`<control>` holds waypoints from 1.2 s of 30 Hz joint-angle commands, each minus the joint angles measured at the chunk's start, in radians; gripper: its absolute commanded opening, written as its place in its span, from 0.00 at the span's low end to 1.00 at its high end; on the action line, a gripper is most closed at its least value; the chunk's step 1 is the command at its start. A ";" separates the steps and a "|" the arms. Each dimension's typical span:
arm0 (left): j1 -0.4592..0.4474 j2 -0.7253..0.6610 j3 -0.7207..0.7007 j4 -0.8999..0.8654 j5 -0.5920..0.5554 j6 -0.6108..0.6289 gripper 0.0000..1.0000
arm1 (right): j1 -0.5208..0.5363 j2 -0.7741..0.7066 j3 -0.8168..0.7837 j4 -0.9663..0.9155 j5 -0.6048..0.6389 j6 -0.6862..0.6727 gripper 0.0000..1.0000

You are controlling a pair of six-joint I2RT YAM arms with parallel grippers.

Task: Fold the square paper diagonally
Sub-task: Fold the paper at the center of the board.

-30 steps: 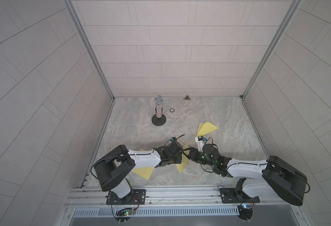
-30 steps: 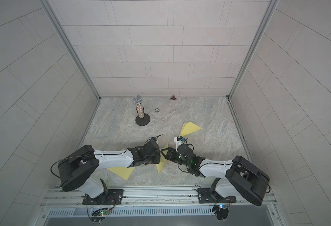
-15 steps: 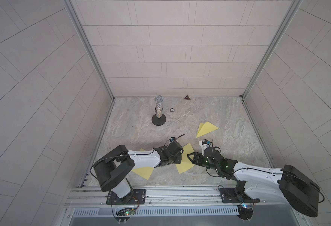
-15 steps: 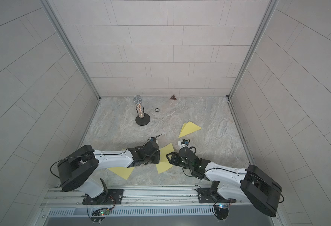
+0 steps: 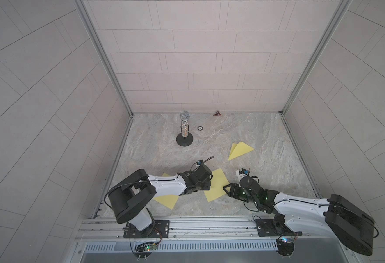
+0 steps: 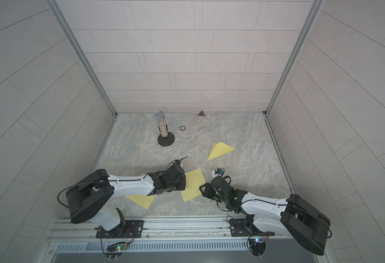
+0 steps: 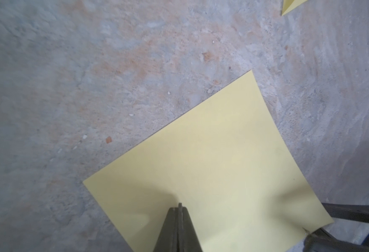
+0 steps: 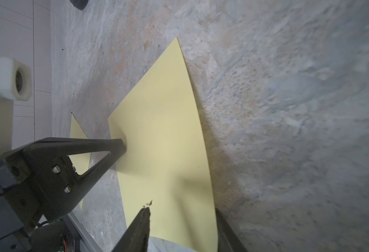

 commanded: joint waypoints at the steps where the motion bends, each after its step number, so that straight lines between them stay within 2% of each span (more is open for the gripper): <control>1: 0.000 0.018 -0.039 -0.090 -0.036 -0.005 0.06 | 0.009 -0.020 -0.012 -0.020 0.026 0.029 0.41; 9: 0.001 0.021 -0.042 -0.086 -0.037 -0.003 0.06 | 0.012 -0.057 -0.013 -0.062 0.069 0.042 0.28; 22: -0.003 0.027 -0.048 -0.073 -0.029 -0.005 0.06 | 0.012 -0.067 -0.017 -0.099 0.110 0.056 0.21; 29: -0.005 0.028 -0.048 -0.071 -0.032 -0.005 0.06 | 0.012 -0.069 -0.017 -0.100 0.120 0.061 0.14; 34: -0.006 0.016 -0.052 -0.072 -0.030 -0.005 0.05 | 0.011 -0.070 -0.017 -0.115 0.125 0.065 0.00; 36: -0.007 -0.014 -0.049 -0.087 -0.024 0.000 0.05 | 0.006 -0.081 -0.002 -0.157 0.108 0.060 0.00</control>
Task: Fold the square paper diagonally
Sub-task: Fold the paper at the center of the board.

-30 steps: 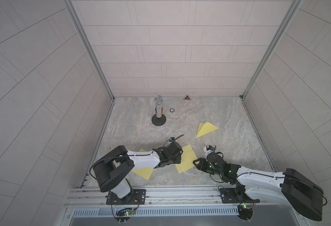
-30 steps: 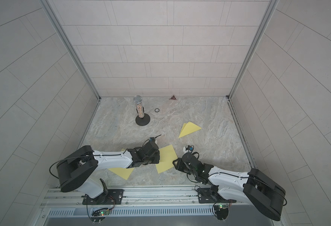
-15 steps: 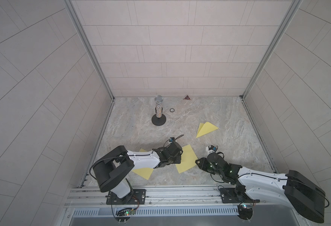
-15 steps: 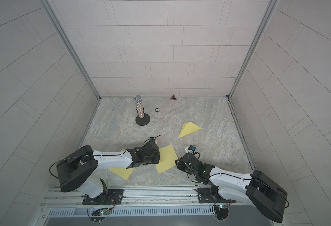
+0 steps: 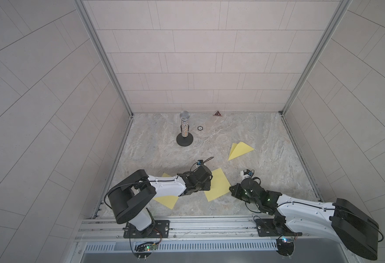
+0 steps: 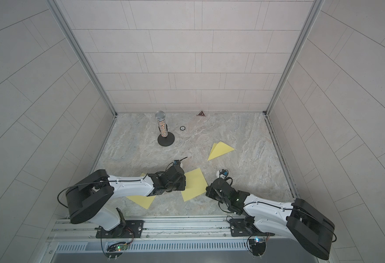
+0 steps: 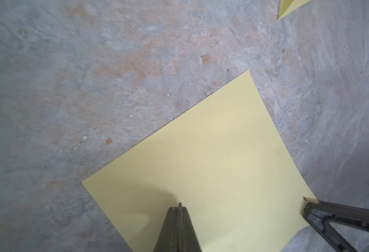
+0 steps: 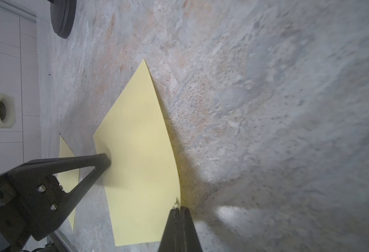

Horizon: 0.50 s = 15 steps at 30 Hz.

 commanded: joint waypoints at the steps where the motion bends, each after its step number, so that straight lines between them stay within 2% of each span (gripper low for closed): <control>1: -0.001 -0.027 -0.032 -0.126 -0.022 0.005 0.05 | -0.001 -0.028 0.019 -0.102 0.001 -0.015 0.00; 10: 0.003 -0.290 -0.009 -0.295 -0.101 0.019 0.14 | -0.021 -0.138 0.201 -0.521 -0.175 -0.227 0.00; 15: 0.006 -0.325 -0.036 -0.260 -0.030 0.024 0.14 | -0.046 -0.152 0.292 -0.767 -0.147 -0.351 0.00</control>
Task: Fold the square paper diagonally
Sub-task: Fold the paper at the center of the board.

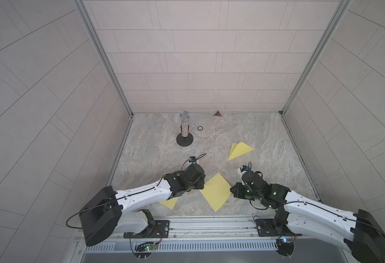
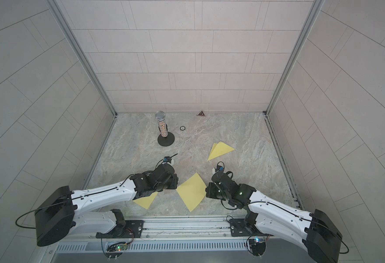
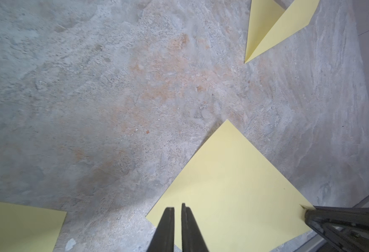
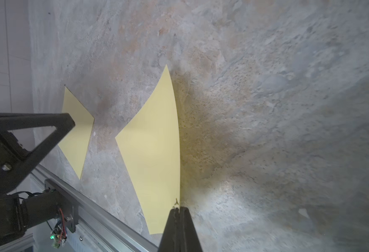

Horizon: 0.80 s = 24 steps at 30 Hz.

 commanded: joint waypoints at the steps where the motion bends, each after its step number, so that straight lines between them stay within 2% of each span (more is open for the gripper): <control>1: 0.004 0.000 -0.025 -0.012 0.052 0.022 0.14 | -0.041 -0.004 0.044 -0.263 -0.001 -0.135 0.00; 7: 0.004 0.033 -0.053 0.060 0.145 0.031 0.12 | -0.174 0.017 0.082 -0.362 -0.005 -0.233 0.00; 11: 0.004 0.073 -0.079 0.164 0.266 0.053 0.11 | -0.217 0.044 0.096 -0.367 -0.016 -0.282 0.00; 24: -0.025 0.239 -0.070 0.326 0.345 0.026 0.07 | -0.248 0.055 0.076 -0.362 0.016 -0.271 0.00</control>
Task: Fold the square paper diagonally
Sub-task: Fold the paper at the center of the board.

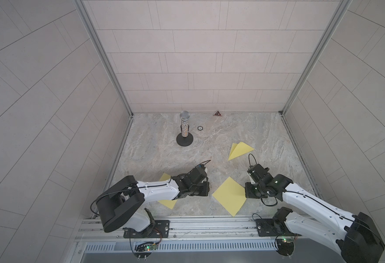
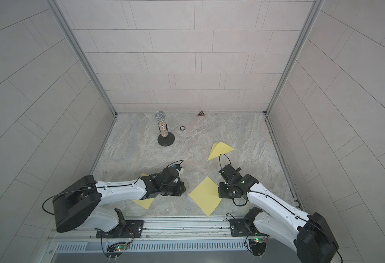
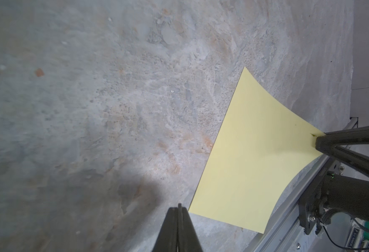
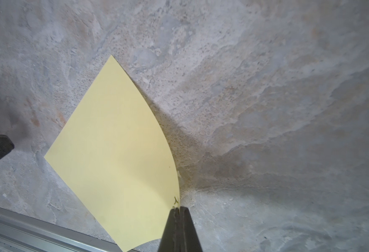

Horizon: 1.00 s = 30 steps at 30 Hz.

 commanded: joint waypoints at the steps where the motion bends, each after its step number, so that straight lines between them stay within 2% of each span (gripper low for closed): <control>1: -0.019 0.032 -0.002 0.074 0.030 -0.015 0.06 | -0.004 -0.018 -0.009 -0.015 0.027 0.014 0.00; 30: -0.065 0.076 -0.027 0.123 -0.004 -0.055 0.03 | -0.003 -0.034 -0.066 0.052 -0.005 0.082 0.00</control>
